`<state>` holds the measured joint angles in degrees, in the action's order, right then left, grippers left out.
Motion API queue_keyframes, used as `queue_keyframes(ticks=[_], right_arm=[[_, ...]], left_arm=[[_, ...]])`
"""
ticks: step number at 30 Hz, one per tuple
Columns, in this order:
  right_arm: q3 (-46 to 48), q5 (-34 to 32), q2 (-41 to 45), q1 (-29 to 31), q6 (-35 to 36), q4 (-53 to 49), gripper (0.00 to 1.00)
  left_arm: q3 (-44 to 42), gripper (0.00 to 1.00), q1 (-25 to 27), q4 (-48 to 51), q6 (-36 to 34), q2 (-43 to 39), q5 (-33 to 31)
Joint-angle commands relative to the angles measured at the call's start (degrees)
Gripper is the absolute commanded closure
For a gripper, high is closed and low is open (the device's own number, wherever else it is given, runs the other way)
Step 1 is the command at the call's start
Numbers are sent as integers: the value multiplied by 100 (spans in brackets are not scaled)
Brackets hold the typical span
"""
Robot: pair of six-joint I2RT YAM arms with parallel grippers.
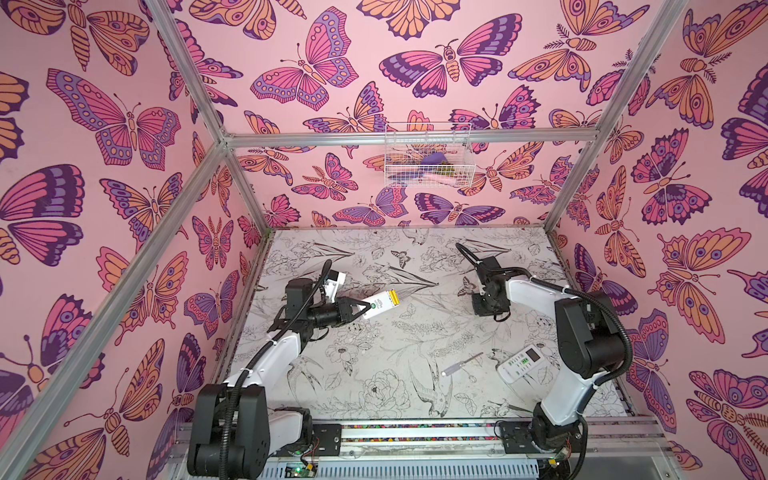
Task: Unload the batteries from the remote control
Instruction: 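Carry the white battery cover away with the right gripper and drop it on the table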
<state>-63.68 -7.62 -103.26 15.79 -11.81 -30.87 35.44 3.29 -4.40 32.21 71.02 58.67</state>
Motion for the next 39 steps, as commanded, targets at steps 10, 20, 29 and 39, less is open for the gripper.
queue_keyframes(ticks=[10, 20, 29, 39], right_arm=[[845, 155, 2224, 12, -400, -467, 64], [1381, 67, 4271, 12, -408, -1083, 57], [1697, -308, 5720, 15, -330, -1381, 37], [2154, -451, 7151, 5, -556, -1313, 11]], left_arm=[[60, 100, 20, 90, -229, -199, -32], [228, 100, 207, 93, -296, 50, 157], [221, 100, 306, 94, -153, 393, 85], [348, 100, 724, 91, -173, 1032, -15]])
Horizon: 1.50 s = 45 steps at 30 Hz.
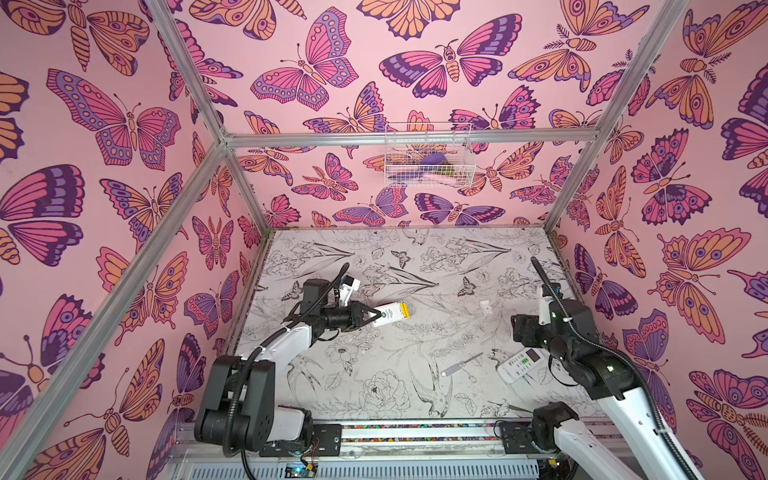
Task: Unload the batteries from the remote control
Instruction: 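Carry the white battery cover away with the right gripper and drop it on the table, then lower the opened remote with the left gripper and set it on the table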
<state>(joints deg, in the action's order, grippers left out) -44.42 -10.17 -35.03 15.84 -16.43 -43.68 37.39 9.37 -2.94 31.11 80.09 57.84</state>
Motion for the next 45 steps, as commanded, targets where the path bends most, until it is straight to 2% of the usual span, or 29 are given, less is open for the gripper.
queue_keyframes(ticks=[1, 5, 23, 28, 30, 34, 39, 45], right_arm=[[293, -200, 446, 7, -83, 9, 7], [493, -108, 780, 16, 38, 179, 0], [591, 184, 691, 29, 106, 290, 1], [593, 233, 660, 35, 109, 307, 1], [588, 206, 703, 42, 104, 301, 0], [584, 146, 699, 42, 97, 287, 0], [584, 120, 706, 66, 80, 275, 1], [564, 83, 724, 77, 70, 260, 1]], left_arm=[[195, 100, 161, -21, -111, 205, 65], [487, 100, 230, 426, -287, 529, -64], [962, 93, 373, 983, -461, 1649, -23], [1186, 86, 375, 1258, -616, 1843, -266], [1297, 79, 385, 1473, -712, 1920, -599], [1622, 76, 389, 1968, -913, 2191, -1032], [1958, 70, 390, 2179, -926, 2645, -1078], [2336, 57, 405, 2504, -1040, 2969, -1328]])
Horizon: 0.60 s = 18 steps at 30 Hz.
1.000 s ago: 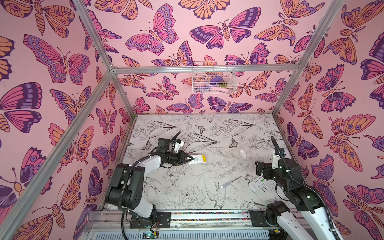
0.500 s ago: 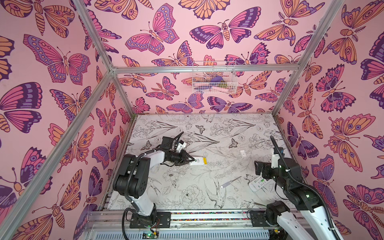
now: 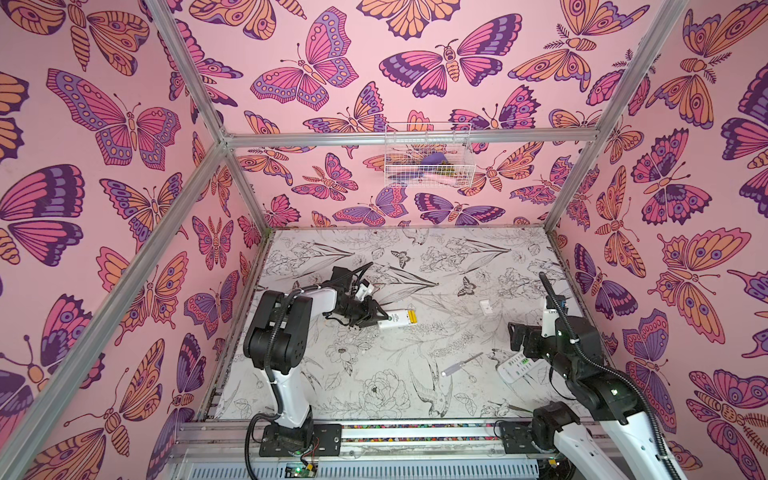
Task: Unload the batteries from the remote control
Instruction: 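Lower the opened remote with the left gripper and set it on the table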
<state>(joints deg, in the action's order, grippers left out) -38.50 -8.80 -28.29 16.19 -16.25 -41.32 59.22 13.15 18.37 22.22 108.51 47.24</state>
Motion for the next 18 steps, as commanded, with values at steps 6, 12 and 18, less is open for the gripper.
queue_keyframes(ticks=[6, 12, 18], right_arm=[[-26, -91, 62, 78, 57, 14, 1], [-43, -98, 53, 104, 47, 1, 1], [-52, -102, 73, 108, 33, -8, 1]], left_arm=[[226, 51, 49, 549, -262, 203, -637], [194, 35, 196, 704, -371, -37, -1096], [-86, 23, 417, 808, -562, -554, -1779]])
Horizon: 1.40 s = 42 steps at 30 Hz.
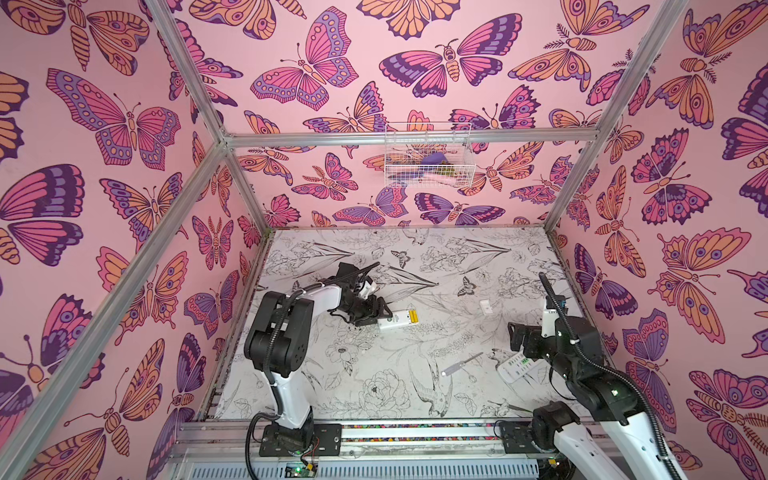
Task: Unload the batteries from the remote control
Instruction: 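Lower the opened remote with the left gripper and set it on the table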
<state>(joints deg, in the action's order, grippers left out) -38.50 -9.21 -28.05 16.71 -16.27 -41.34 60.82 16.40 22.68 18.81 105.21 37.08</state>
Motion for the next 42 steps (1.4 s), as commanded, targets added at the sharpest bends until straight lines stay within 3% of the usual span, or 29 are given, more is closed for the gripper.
queue_keyframes(ticks=[1, 5, 17, 26, 35, 42], right_arm=[[-57, -34, 37, 59, 45, -7, 1], [-64, -29, -18, 60, 29, -5, 1], [-66, -29, -37, 59, 37, -8, 1], [-68, -61, -8, 60, 28, -7, 1], [-45, -93, -24, 59, 11, -10, 1], [-46, -87, -62, 59, 11, -2, 0]], left_arm=[[-318, 19, 155, 378, -258, -320, -888], [-513, 0, 522, 344, -530, -568, -1514], [-525, 0, 980, 362, -1030, -560, -3239], [-301, 1, 1421, 465, -1265, -367, -3577], [-29, 0, 1480, 654, -1364, -214, -4063], [-98, 0, 1488, 589, -1423, -343, -4056]])
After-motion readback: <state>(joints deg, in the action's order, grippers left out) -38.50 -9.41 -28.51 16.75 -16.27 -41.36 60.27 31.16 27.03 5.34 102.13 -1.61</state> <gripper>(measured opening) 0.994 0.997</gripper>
